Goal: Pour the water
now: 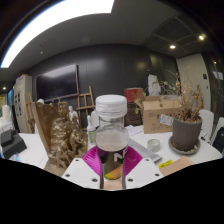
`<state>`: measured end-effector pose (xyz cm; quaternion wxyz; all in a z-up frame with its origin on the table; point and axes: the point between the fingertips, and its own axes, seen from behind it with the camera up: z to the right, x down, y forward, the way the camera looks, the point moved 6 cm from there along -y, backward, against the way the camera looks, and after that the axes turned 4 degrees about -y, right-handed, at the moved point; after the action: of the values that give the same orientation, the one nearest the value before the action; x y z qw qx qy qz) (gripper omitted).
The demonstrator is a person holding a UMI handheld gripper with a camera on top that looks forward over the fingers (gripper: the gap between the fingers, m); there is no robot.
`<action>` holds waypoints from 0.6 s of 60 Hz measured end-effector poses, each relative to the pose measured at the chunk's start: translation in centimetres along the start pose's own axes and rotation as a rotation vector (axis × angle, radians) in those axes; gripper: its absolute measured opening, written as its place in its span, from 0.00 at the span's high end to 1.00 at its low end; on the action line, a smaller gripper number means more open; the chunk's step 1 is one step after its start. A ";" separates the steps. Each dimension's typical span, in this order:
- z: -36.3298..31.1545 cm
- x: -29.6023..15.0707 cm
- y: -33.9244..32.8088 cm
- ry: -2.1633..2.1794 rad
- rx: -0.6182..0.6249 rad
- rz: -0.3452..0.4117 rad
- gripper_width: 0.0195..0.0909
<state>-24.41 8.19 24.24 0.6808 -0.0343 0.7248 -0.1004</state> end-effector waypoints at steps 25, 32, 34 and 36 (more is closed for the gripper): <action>6.1 14.7 3.0 -0.097 0.069 -0.209 0.94; 5.7 16.0 3.3 -0.095 0.061 -0.206 0.94; 5.7 16.1 3.3 -0.105 0.061 -0.209 0.93; 5.7 16.1 3.2 -0.111 0.065 -0.207 0.93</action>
<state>-19.59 7.76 7.56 0.7065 -0.0924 0.6750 -0.1917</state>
